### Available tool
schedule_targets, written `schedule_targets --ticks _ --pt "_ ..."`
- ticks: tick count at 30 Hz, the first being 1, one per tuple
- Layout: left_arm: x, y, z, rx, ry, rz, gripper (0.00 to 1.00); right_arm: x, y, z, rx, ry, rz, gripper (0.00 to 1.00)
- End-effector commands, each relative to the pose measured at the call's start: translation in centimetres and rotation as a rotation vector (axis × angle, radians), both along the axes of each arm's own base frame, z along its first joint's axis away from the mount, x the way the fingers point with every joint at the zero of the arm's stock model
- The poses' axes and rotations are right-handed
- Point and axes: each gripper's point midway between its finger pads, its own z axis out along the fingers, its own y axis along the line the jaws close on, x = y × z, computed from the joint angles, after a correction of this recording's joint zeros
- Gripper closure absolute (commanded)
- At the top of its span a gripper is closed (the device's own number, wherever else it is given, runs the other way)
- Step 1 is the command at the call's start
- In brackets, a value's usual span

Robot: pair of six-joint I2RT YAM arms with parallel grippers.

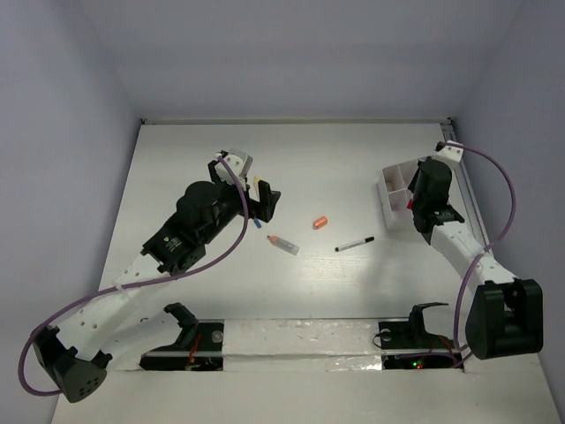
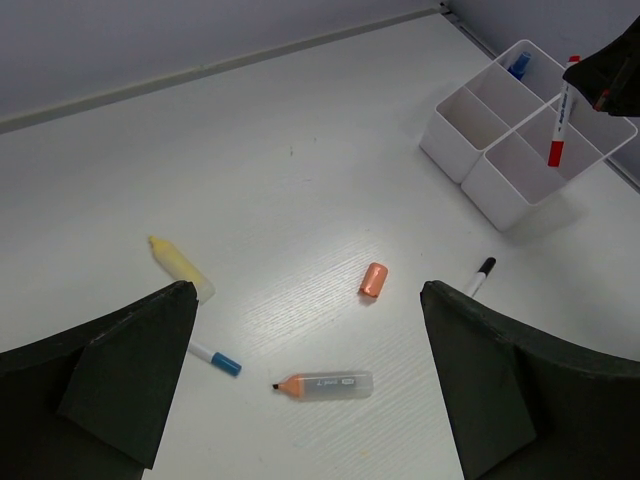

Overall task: Sort the stationery into containers
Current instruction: Place the pen in the storage box.

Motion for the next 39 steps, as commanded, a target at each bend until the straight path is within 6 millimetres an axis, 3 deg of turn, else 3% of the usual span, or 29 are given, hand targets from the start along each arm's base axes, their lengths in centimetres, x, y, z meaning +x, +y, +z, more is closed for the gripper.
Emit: schedule_targets --ticks 1,14,26,33,36,37,39 --pt "0.0 -0.4 0.6 -0.024 -0.015 -0.013 0.06 2.2 1.0 2.5 0.003 -0.134 0.066 1.00" --pt "-0.1 -0.4 0.8 -0.026 -0.019 -0.016 0.06 2.8 3.2 -1.0 0.056 -0.040 0.174 1.00" --pt "-0.6 -0.6 1.5 -0.043 -0.031 -0.042 0.06 1.9 3.8 -2.4 0.084 0.032 0.207 0.68" --pt "-0.6 -0.4 1.5 -0.044 -0.032 -0.034 0.05 1.4 4.5 -1.8 0.090 0.037 0.233 0.61" --pt "-0.5 -0.5 1.4 -0.042 -0.030 -0.034 0.05 0.9 6.6 -0.6 0.098 0.054 0.338 0.65" --pt "-0.5 -0.5 1.3 -0.040 -0.027 -0.033 0.05 0.1 8.7 -1.2 0.120 0.114 0.435 0.69" --pt "-0.4 -0.5 1.2 -0.037 -0.024 -0.029 0.05 -0.5 11.2 0.2 0.126 0.142 0.539 0.72"
